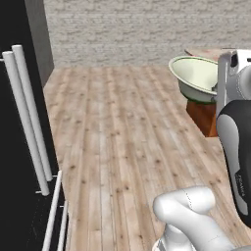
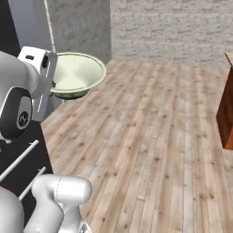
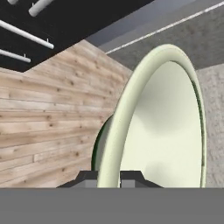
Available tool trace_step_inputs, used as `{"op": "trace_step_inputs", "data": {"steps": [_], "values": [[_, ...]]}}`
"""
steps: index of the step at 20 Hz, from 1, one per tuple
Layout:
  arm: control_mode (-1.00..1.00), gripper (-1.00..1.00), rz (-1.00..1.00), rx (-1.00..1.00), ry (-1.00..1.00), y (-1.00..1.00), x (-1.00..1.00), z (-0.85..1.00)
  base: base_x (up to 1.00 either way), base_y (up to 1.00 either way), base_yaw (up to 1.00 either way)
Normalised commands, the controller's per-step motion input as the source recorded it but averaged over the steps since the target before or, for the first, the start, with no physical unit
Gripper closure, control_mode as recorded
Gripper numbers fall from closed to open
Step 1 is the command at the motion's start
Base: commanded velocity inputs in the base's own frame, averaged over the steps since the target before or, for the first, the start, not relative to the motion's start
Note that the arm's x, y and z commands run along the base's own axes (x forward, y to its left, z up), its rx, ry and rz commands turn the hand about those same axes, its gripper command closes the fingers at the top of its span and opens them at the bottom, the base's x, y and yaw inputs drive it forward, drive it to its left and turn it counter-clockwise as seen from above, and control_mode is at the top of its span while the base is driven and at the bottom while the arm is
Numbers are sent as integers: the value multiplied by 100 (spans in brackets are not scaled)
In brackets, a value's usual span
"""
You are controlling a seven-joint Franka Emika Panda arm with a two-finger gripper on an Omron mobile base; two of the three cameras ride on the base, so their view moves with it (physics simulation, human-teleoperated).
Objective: Move the bowls from the cabinet to the plates on the dining table.
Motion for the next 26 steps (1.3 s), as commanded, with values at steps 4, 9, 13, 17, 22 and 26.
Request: {"op": "trace_step_inputs", "data": {"steps": [4,9,13,17,22,26], "values": [[100,100,0,0,0,0,0,0,0,-18,-44],[100,100,0,0,0,0,0,0,0,-19,-41],[100,100,0,0,0,0,0,0,10,-22,-34],[100,100,0,0,0,0,0,0,43,-30,-20],[100,100,0,0,0,0,0,0,56,-35,-13],[100,100,0,0,0,0,0,0,55,-39,-13]]}}
